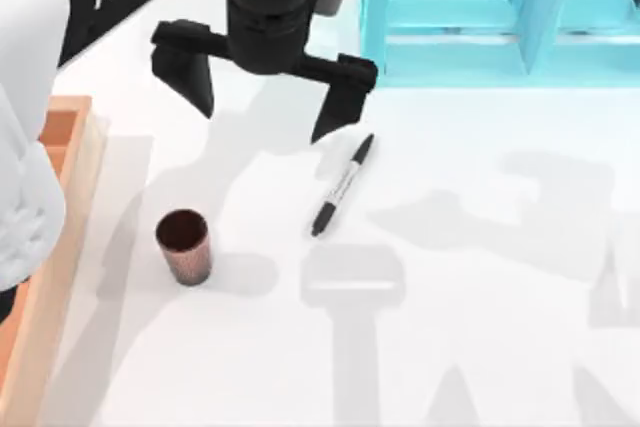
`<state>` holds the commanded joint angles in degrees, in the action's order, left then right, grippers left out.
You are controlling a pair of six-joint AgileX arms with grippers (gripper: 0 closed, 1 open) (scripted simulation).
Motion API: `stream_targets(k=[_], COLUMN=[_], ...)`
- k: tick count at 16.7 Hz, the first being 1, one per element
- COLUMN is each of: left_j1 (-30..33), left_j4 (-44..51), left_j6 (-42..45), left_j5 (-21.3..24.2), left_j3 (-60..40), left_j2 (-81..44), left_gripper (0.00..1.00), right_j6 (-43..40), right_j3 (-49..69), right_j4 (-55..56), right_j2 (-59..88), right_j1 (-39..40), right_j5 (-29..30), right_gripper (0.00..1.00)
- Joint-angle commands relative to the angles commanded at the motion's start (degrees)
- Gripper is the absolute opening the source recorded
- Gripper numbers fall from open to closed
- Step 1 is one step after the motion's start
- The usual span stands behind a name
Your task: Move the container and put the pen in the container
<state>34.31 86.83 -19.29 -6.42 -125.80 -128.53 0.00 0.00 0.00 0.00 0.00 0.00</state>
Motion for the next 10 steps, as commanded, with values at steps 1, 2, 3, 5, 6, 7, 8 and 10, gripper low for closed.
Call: stream_targets(k=[1,2,3,5,6,7,8,10], left_j1=[1.64,3.2,4.63,6.95,7.71,8.14,8.22,8.22], left_j4=[-1.4,-2.76,-4.01,-5.98,-6.7,-7.16,-7.26,-7.26], left_j6=[1.03,2.02,2.94,4.47,4.98,5.28,5.33,5.33], left_j5=[-1.18,-2.3,-3.32,-4.87,-5.41,-5.78,-5.87,-5.87], left_j3=[-2.15,-4.15,-5.97,-8.77,-9.65,-10.18,-10.3,-10.3], left_j2=[-3.19,-6.53,-9.49,-13.73,-15.0,-15.7,-15.84,-15.84], left_gripper=[1.0,1.0,1.0,1.0,1.0,1.0,1.0,1.0], right_j6=[0.0,0.0,0.0,0.0,0.0,0.0,0.0,0.0], right_j3=[0.0,0.0,0.0,0.0,0.0,0.0,0.0,0.0], right_j4=[0.0,0.0,0.0,0.0,0.0,0.0,0.0,0.0], right_j2=[0.0,0.0,0.0,0.0,0.0,0.0,0.0,0.0], right_j1=[0.0,0.0,0.0,0.0,0.0,0.0,0.0,0.0], right_j5=[0.0,0.0,0.0,0.0,0.0,0.0,0.0,0.0], right_gripper=[1.0,1.0,1.0,1.0,1.0,1.0,1.0,1.0])
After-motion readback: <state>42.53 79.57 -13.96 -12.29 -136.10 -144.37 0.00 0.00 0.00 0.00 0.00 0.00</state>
